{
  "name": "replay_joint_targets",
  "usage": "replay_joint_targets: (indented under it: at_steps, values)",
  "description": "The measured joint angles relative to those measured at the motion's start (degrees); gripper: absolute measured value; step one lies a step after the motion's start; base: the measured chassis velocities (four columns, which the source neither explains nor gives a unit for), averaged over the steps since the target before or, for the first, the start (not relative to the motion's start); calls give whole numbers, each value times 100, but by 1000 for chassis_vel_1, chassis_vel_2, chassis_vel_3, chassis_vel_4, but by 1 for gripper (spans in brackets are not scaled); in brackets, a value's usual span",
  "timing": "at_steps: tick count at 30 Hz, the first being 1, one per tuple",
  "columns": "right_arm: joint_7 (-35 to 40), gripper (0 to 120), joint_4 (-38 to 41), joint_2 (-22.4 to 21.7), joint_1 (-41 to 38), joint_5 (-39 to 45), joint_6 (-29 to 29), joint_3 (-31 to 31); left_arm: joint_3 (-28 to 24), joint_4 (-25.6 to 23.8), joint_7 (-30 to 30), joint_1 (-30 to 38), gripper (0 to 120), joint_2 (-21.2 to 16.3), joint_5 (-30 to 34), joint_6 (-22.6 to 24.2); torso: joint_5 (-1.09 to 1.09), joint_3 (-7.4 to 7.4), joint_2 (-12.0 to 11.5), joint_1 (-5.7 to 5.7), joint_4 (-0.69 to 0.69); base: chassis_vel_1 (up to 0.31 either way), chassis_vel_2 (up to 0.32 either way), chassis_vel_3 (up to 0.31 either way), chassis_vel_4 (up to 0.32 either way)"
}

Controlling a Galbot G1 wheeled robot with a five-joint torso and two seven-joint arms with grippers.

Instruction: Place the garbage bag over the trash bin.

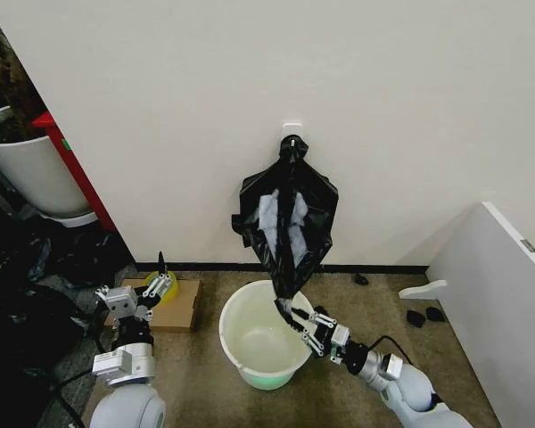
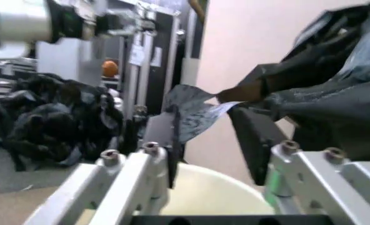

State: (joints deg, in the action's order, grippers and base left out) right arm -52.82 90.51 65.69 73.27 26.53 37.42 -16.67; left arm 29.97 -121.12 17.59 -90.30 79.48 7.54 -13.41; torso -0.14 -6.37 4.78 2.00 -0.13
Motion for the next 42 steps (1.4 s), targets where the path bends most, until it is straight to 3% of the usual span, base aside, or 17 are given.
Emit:
replay_joint_targets:
  at_steps: [6,10,14,19,23,26,33,37,40,41,42]
  values:
    - [-702,51,32,52,63,-225,175,-493,-5,6,0,11,100,23,-24,17,0,0,0,0,0,0,0,0,0]
    - [313,71,-263,169,-36,-2119,887,-1099,-28,10,-1,10,100,57,-72,26,0,0,0,0,0,0,0,0,0]
    - [615,85,-399,160,-31,-2503,970,-1174,-32,9,-2,7,100,75,-93,28,1,0,0,0,0,0,0,0,0]
    - [736,98,-487,148,5,-2239,971,-1099,-31,-16,-2,-14,100,83,-102,29,0,0,0,0,-1,0,0,0,0]
    - [2041,100,-359,166,-62,-1989,866,-794,-27,-19,-2,-26,100,76,-104,29,1,0,0,0,0,0,0,0,0]
    - [2227,100,-343,204,-229,-2097,808,-951,-23,-16,-2,-26,100,55,-104,28,1,0,0,0,0,0,0,0,0]
    - [1397,100,-684,74,-648,-2342,955,-1695,14,18,-2,42,100,-33,-54,31,1,0,0,0,-1,0,0,0,0]
    - [352,100,-632,119,-900,-2640,971,-2628,12,98,0,121,100,-64,-40,37,1,0,0,0,0,0,0,0,0]
    - [1298,100,-312,86,-960,-3096,483,-2899,-12,179,0,191,100,-73,-40,44,-1,0,0,0,-1,0,0,0,0]
    - [1298,100,-312,86,-960,-3096,483,-2899,-12,179,0,191,100,-73,-40,44,-1,0,0,0,-1,0,0,0,0]
    - [2117,100,-125,49,-898,-3321,169,-2770,-31,219,-1,229,100,-64,-41,47,-2,0,0,0,0,0,0,0,0]
